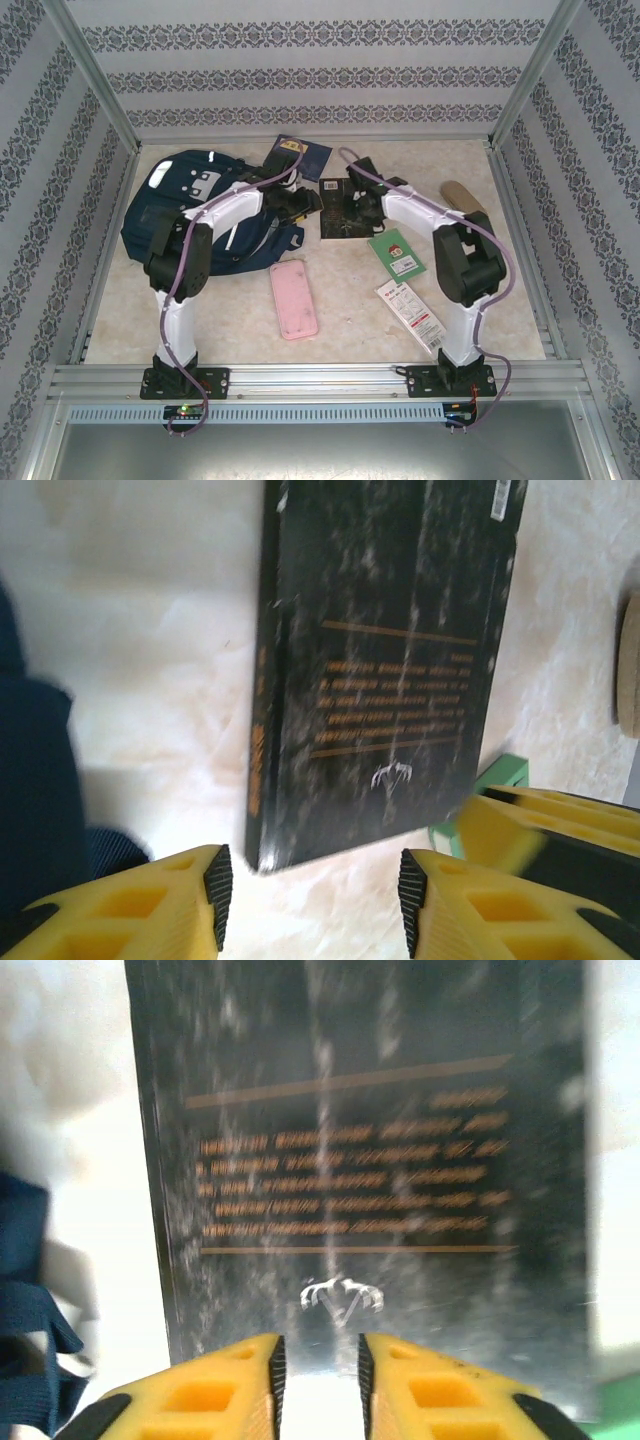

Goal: Pack the student bag

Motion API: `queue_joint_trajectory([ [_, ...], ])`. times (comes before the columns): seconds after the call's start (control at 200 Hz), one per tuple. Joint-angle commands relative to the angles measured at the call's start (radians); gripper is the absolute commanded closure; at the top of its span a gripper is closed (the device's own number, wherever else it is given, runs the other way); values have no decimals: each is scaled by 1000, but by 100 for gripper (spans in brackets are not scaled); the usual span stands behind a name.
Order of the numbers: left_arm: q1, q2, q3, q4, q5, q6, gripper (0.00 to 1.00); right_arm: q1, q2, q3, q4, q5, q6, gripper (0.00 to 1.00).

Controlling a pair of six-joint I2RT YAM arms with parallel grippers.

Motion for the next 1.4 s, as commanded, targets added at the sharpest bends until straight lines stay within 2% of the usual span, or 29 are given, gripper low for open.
queue_joint_trajectory([
  [0.0, -18, 57, 81, 50, 15, -8, 49, -60, -19, 18, -26, 5, -56, 67],
  [0.2, -40, 189, 207, 0, -18, -25, 49, -121, 93, 108, -45, -25, -110, 63],
  [0.4, -41, 251, 261, -100, -120, -21, 49, -131, 186, 170, -60, -21, -128, 63],
  [0.664, -45, 294, 265, -69, -72, -29, 49, -133, 254, 183, -73, -38, -127, 62],
  [0.749, -45, 313, 274, -48, -23, -35, 50, -134, 265, 172, -64, -68, -128, 62],
  [0.974, -58, 299, 238, 154, 149, -104, 51, -133, 242, 134, 21, -214, -113, 63],
  [1.104, -59, 261, 181, 376, 264, -207, 52, -132, 234, 137, 27, -239, -101, 63],
  [1.294, -58, 182, 88, 700, 336, -351, 52, -134, 224, 131, 26, -247, -90, 63],
  [1.394, -56, 174, 68, 769, 345, -393, 52, -133, 216, 123, 29, -248, -84, 63],
])
